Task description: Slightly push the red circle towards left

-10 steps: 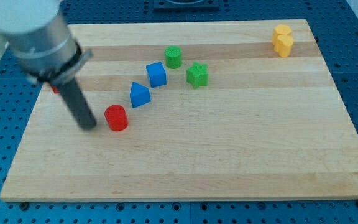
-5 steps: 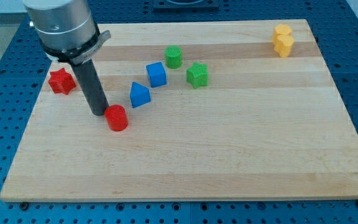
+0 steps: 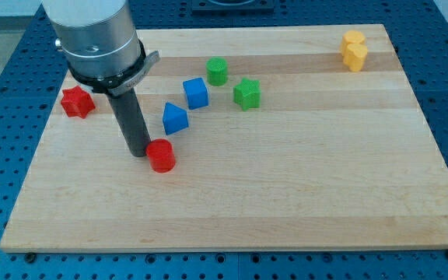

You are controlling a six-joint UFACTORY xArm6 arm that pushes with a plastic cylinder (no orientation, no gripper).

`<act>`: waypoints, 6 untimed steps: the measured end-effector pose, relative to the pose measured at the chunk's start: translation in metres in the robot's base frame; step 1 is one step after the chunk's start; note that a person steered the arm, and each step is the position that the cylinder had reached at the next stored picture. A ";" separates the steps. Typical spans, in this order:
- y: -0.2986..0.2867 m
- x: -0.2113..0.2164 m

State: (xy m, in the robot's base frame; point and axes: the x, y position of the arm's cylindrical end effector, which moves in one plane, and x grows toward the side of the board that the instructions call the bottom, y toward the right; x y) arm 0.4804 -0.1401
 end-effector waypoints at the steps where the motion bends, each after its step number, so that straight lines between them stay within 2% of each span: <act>1: -0.020 -0.005; 3: -0.104 -0.005; 4: -0.126 -0.029; 5: -0.128 -0.084; 6: -0.128 -0.105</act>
